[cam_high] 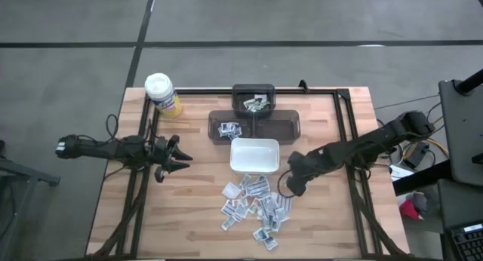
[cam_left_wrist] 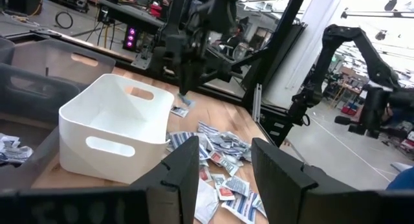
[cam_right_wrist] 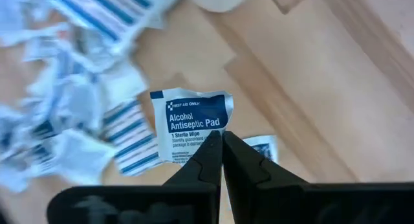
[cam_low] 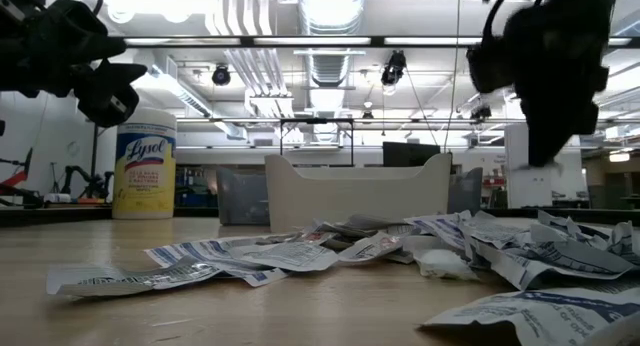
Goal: Pick & Place First Aid Supplies
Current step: Put the alcohol pad into the left black bin
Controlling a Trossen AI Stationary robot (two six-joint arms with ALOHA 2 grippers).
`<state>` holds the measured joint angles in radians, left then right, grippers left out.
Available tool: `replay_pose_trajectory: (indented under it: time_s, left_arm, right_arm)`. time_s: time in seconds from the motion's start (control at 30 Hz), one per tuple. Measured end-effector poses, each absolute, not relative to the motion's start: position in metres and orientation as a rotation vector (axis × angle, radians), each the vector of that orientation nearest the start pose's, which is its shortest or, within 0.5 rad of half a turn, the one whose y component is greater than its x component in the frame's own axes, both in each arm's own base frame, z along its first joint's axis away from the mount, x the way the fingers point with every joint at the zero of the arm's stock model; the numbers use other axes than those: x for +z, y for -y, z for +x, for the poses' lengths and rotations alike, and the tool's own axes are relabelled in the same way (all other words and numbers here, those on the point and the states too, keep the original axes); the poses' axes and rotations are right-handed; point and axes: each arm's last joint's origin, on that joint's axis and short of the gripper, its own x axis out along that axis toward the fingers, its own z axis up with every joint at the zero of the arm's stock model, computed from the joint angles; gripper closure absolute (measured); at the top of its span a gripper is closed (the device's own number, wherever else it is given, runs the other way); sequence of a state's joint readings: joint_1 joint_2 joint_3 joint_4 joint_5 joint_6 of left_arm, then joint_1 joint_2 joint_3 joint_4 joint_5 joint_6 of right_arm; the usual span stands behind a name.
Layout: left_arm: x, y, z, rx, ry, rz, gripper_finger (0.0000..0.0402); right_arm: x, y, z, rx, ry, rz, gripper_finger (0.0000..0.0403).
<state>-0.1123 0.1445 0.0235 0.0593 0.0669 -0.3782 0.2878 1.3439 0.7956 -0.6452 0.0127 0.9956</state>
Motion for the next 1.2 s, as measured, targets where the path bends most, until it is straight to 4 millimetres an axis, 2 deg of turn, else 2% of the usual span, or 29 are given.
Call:
replay_pose_trajectory:
  time_s: [0.13, 0.3, 0.43, 0.6, 0.87, 1.07, 1.2]
  left_arm:
    - [0.164, 0.014, 0.105, -0.164, -0.099, -0.376, 0.0266]
    - [0.164, 0.014, 0.105, -0.164, -0.098, -0.376, 0.0266]
    - [0.165, 0.014, 0.105, -0.166, -0.093, -0.377, 0.0266]
    - [0.165, 0.014, 0.105, -0.167, -0.085, -0.377, 0.0266]
    - [0.165, 0.014, 0.105, -0.167, -0.082, -0.376, 0.0266]
    - [0.166, 0.014, 0.105, -0.167, -0.082, -0.387, 0.0266]
    - [0.166, 0.014, 0.105, -0.166, -0.08, -0.401, 0.0266]
  right_arm:
    - [0.217, -0.066, 0.222, -0.235, -1.075, 0.727, 0.0395]
    - [0.25, -0.066, 0.223, -0.082, -0.813, 0.75, 0.0395]
    - [0.272, -0.06, 0.227, -0.077, -0.575, 0.729, 0.0395]
    - [0.29, -0.044, 0.237, -0.091, -0.347, 0.677, 0.0395]
    - [0.298, 0.001, 0.253, -0.231, -0.157, 0.571, 0.0394]
    - [0.291, 0.034, 0.26, -0.346, -0.135, 0.505, 0.0394]
    - [0.289, 0.049, 0.273, -0.388, -0.153, 0.443, 0.0394]
